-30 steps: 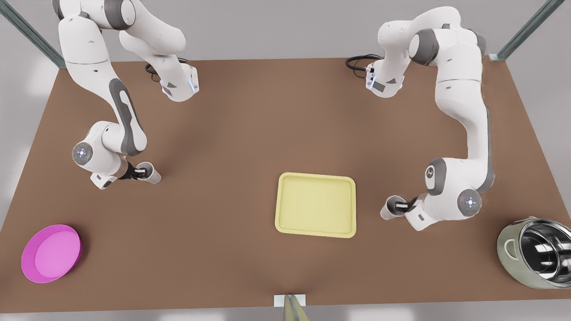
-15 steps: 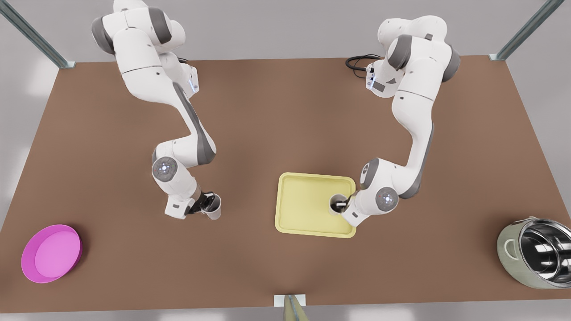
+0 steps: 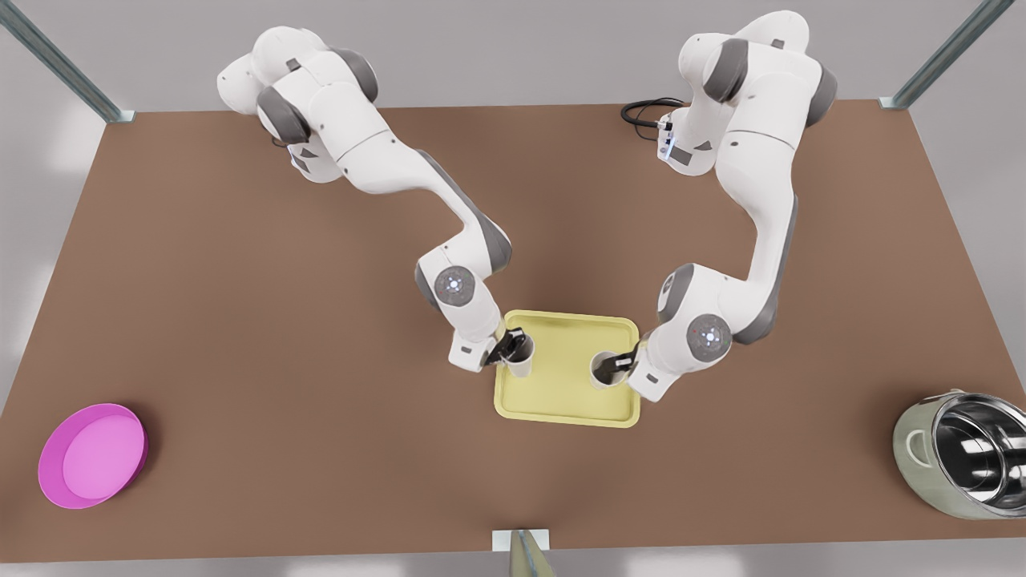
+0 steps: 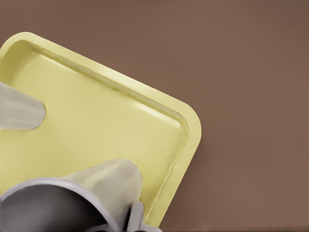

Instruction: Use both arms to respectively pick up the white IKEA cups from the middle-left and middle-right positions, then place the white IKEA cups onto the middle-middle tray, ensuring that the cups remain upright and do not tip over

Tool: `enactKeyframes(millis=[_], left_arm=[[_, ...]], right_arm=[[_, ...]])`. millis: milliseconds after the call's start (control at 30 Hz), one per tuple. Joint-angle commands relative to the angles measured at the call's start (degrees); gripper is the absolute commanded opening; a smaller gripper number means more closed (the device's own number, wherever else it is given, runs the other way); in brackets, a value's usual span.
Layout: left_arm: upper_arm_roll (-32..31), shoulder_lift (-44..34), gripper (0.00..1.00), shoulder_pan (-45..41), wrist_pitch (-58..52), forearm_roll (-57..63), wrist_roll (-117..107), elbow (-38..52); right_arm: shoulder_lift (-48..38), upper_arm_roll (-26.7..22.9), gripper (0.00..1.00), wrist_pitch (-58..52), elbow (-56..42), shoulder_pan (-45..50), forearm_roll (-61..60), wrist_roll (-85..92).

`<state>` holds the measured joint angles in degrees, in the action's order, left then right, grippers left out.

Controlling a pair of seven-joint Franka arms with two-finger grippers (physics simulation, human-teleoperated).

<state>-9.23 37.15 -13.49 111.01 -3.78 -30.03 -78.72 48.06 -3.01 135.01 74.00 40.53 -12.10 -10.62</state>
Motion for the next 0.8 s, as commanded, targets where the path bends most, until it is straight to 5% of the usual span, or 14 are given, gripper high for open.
enactKeyframes(millis=[0, 133, 200, 233, 267, 767], left_arm=[[0.18, -2.95, 1.0, 0.39, -15.11, 2.55, -11.37, 1.72], [0.27, -5.42, 1.0, 5.48, -36.3, 7.04, 3.74, 19.39], [0.53, -9.1, 1.0, 7.25, -41.75, 9.41, 13.67, 20.1], [5.27, -18.5, 1.0, 3.82, -38.87, 12.93, 22.02, 10.97], [7.47, -25.8, 1.0, 1.71, -33.23, 12.75, 23.26, -0.28], [8.09, -24.31, 1.0, 3.91, -34.72, 7.3, 23.53, -2.14]], right_arm=[[0.81, 0.55, 0.21, 1.39, -0.7, 0.34, 0.05, -19.09], [2.57, 0.55, 0.21, 2.98, -0.87, 0.61, 0.14, -18.56], [2.83, 0.55, 0.21, 2.98, -0.87, 0.52, 0.05, -18.56], [2.83, 0.55, 0.5, 2.98, -0.79, 0.52, 0.05, -18.56], [2.83, 0.55, 1.0, 2.98, -0.7, 0.52, 0.14, -18.47], [0.81, 0.55, 1.0, 3.59, -0.35, -0.18, 0.05, -17.5]])
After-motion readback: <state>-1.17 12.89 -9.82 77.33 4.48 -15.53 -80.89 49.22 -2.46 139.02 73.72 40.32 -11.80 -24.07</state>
